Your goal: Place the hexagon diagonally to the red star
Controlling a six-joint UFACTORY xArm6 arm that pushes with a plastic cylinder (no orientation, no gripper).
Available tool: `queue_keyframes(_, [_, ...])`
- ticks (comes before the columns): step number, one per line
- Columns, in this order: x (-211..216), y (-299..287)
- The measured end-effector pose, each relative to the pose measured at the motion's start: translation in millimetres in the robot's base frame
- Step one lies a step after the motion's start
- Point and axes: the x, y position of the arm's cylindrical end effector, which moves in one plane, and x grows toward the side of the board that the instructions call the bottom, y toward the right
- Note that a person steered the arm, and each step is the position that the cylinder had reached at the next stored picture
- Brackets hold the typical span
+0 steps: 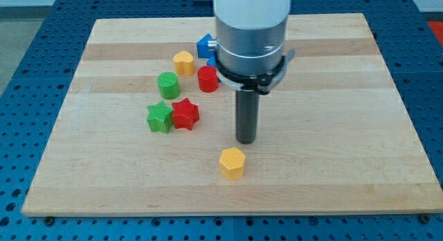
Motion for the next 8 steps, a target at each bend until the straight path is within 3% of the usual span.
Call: queue_keyframes(8, [24, -42])
